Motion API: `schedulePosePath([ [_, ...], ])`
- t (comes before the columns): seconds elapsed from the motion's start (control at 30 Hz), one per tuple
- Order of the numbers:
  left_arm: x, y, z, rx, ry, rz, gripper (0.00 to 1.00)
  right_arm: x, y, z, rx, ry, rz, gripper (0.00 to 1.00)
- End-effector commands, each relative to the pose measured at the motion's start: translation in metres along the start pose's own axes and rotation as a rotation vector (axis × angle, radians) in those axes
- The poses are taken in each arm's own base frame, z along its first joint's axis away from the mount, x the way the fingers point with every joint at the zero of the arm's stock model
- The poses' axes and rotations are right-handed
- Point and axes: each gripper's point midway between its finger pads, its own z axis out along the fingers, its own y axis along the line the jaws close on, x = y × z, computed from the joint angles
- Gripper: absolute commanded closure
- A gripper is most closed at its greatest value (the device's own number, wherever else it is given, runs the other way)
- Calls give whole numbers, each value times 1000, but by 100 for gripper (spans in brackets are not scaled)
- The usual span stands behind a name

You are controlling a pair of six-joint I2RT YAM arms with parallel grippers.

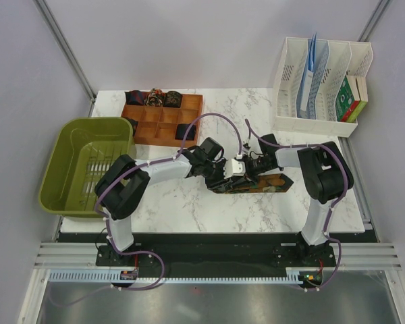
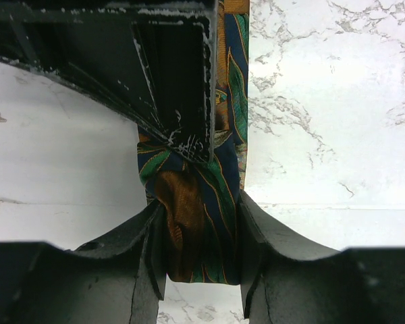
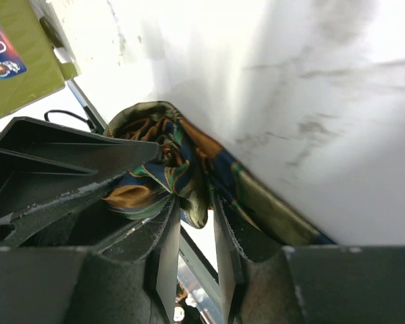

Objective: Roll the ties
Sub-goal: Roll the tie at the center of the board.

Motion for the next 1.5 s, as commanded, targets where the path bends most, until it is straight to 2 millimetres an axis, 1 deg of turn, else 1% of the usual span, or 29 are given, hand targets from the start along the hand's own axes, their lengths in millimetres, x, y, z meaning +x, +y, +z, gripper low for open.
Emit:
schedulePosePath([
  [0.0, 25, -16, 7, 74, 91, -7, 77, -6, -25, -5, 109, -43, -13, 69],
  [0.03, 26, -15, 7, 75, 93, -10, 78, -5, -25, -5, 111, -44, -13, 69],
  [0.23, 27, -15, 8, 74, 101, -9, 78, -5, -26, -1, 101, -33, -2, 79],
  [0.3, 27, -14, 9, 71, 104, -11, 78, -6, -24, 0, 87, -28, -4, 86],
  [0.33, 28, -13, 9, 67, 109, -11, 77, -6, -24, 1, 87, -27, -9, 92],
  [0.4, 27, -11, 8, 58, 110, -14, 73, -6, -24, 0, 86, -27, -15, 98],
  [0.43, 26, -9, 7, 51, 108, -17, 68, -4, -27, 0, 92, -20, -18, 100],
  [0.5, 21, -7, 3, 41, 93, -35, 60, -1, -32, 1, 115, -16, -19, 100],
  [0.53, 16, -3, -4, 22, 73, -42, 51, 2, -37, 0, 133, -10, -16, 100],
  [0.6, 10, 2, -13, 0, 50, -41, 44, 2, -46, 0, 172, -14, -34, 100],
  [0.63, 8, 6, -20, -18, 37, -43, 39, 4, -51, 1, 189, -5, -29, 100],
  [0.7, 8, 8, -26, -31, 33, -40, 36, 4, -59, 2, 216, 1, -36, 100],
  [0.77, 7, 8, -31, -37, 31, -28, 33, 4, -63, 3, 231, 1, -39, 100],
  [0.8, 9, 5, -31, -28, 36, -30, 32, 3, -66, 3, 239, 2, -38, 100],
  [0.9, 9, 1, -30, -8, 28, -38, 30, 4, -66, 5, 243, 8, -45, 100],
  [1.0, 0, 0, -28, 12, -1, -50, 28, 7, -66, 6, 248, 13, -54, 100],
  [1.03, -6, 1, -28, 18, -19, -46, 27, 7, -67, 6, 249, 14, -51, 100],
  [1.1, -9, 0, -24, 32, -26, -49, 27, 9, -67, 7, 251, 16, -52, 100],
  [1.13, -15, 1, -24, 33, -37, -42, 29, 9, -67, 7, 252, 18, -54, 100],
  [1.17, -17, 1, -22, 38, -38, -41, 31, 9, -67, 6, 252, 18, -53, 100],
  [1.2, -22, 3, -20, 40, -47, -36, 36, 11, -67, 7, 249, 22, -55, 100],
  [1.27, -29, 1, -17, 49, -56, -35, 40, 11, -65, 7, 246, 23, -56, 100],
  [1.3, -38, 3, -17, 48, -71, -26, 44, 11, -65, 8, 244, 24, -58, 100],
  [1.37, -43, 0, -10, 60, -71, -29, 49, 12, -64, 9, 237, 28, -56, 100],
  [1.4, -49, -1, -6, 66, -75, -22, 52, 12, -63, 9, 232, 27, -57, 100],
  [1.47, -52, -3, 1, 75, -71, -25, 54, 12, -62, 10, 224, 28, -57, 100],
])
